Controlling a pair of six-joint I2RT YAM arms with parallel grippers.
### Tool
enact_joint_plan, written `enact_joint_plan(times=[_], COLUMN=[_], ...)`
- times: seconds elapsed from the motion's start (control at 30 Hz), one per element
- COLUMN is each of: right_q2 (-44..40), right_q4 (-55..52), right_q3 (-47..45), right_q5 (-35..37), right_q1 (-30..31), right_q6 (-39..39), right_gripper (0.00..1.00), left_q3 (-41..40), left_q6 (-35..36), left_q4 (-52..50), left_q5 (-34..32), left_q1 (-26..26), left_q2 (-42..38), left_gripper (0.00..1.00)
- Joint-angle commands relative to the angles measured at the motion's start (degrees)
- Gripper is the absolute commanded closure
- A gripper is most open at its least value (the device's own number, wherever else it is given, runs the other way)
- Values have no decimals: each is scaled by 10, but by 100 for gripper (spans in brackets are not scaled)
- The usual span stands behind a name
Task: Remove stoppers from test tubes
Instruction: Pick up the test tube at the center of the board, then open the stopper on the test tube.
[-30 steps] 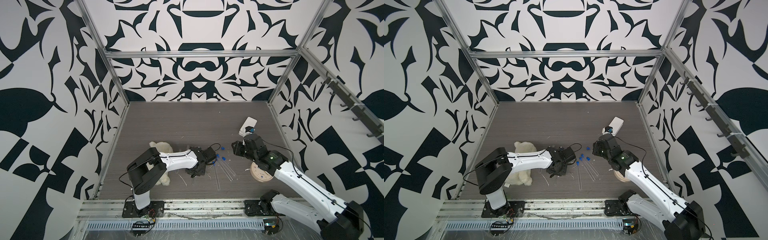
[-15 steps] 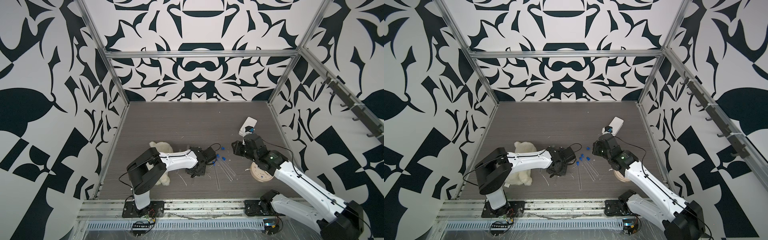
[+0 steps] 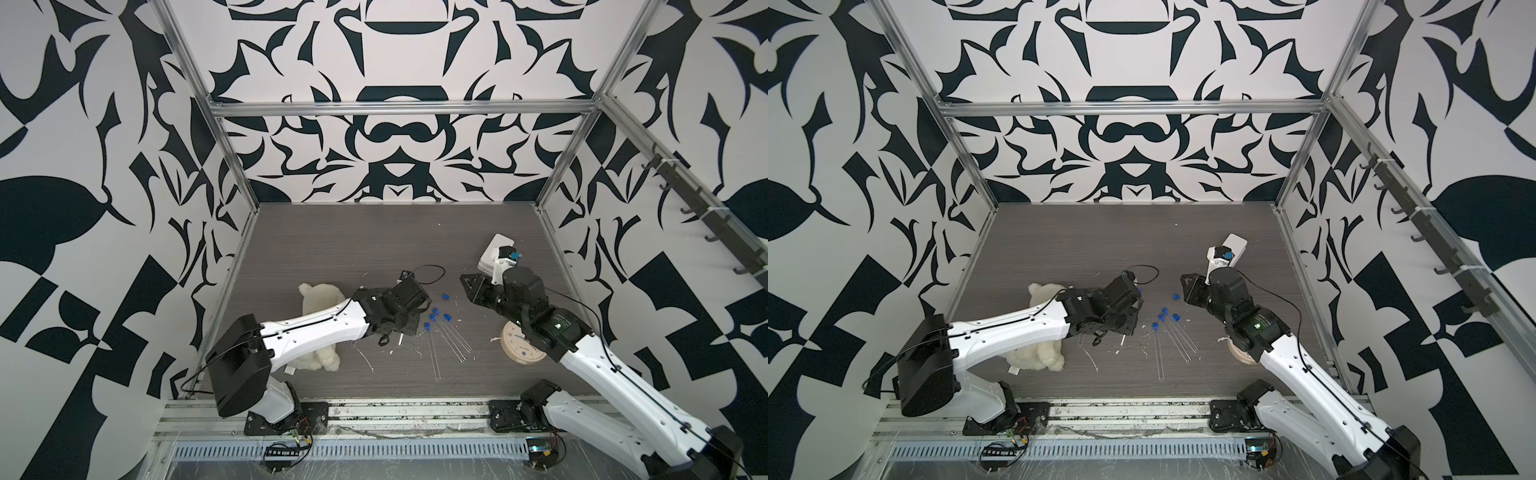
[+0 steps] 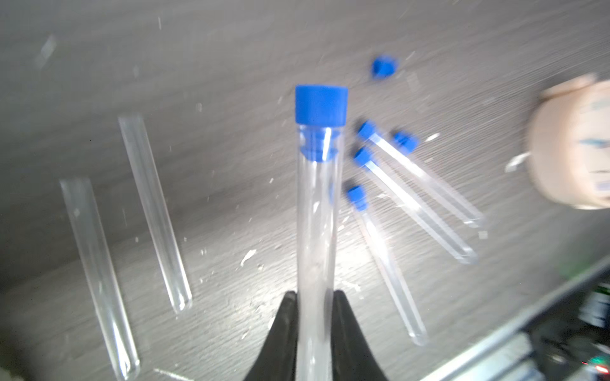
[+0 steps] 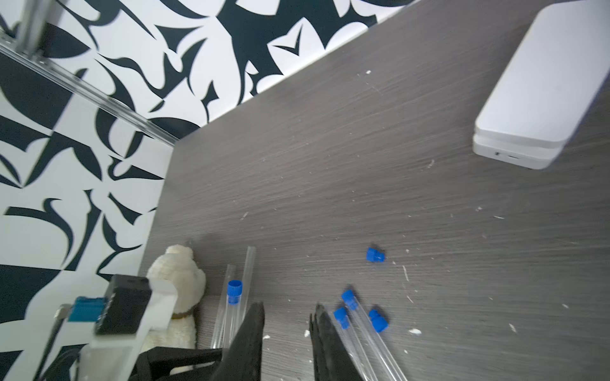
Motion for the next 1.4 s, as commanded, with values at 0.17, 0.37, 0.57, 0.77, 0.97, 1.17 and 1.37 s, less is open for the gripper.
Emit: enact_joint_plan(times=[0.17, 0.37, 0.57, 0.77, 0.97, 1.17, 1.37], right_q2=[73, 133, 186, 227, 249, 259, 243], right_q4=[177, 239, 289, 323, 340, 352, 350], right_q3=[-8, 8, 12, 21, 26, 31, 28], right_q5=[-95, -155, -192, -206, -205, -202, -193], right_q1=[-1, -1, 1, 15, 30, 50, 52], right_q6=[29, 18, 30, 38, 45, 47, 47], right_gripper=[79, 77, 73, 70, 70, 70, 70], left_q3=[-55, -77, -90, -91, -95, -94, -93], left_q6=[56, 68, 71, 71, 71, 71, 71], left_q4=[81, 87, 92, 91, 91, 90, 88], left_q5=[33, 35, 41, 41, 39, 39, 40], left_q1=[-6, -15, -17, -17, -16, -17, -16], left_q2=[-73, -105, -109, -106, -109, -109, -109], left_gripper=[79, 79, 79, 79, 79, 79, 79])
